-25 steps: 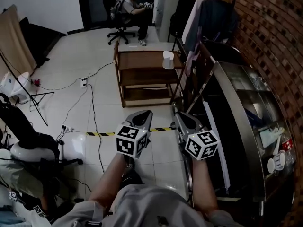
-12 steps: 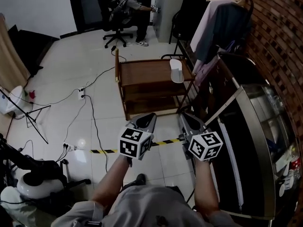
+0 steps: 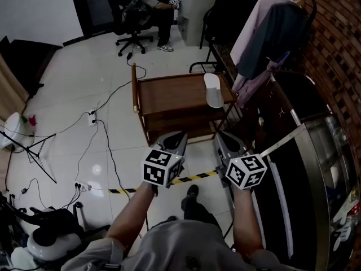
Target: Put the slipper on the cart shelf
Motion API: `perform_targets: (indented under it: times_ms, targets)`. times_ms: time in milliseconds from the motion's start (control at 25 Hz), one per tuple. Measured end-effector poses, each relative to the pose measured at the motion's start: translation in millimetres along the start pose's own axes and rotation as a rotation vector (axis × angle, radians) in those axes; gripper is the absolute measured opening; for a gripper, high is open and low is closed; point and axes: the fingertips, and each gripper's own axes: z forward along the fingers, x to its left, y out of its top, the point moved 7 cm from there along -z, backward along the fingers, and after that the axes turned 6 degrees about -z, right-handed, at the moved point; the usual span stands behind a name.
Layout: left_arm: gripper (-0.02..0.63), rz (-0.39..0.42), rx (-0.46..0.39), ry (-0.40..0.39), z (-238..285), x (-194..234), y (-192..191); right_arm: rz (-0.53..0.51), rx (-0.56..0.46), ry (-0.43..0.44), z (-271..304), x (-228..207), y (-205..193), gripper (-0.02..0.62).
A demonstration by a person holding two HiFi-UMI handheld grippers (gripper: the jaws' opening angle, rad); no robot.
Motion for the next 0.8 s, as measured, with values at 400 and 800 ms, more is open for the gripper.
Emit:
perform_targets:
  times_ms: [400,800]
  targets:
    - [0.006,-0.014,0.021,0.021,129,55,33,0.005,0.026,0.011,103,-113,3,0.0]
    - [0.008,-0.015,0.082,0.035,226,106,62,-0.01,0.092,-0.06,181,-205,0,0.0]
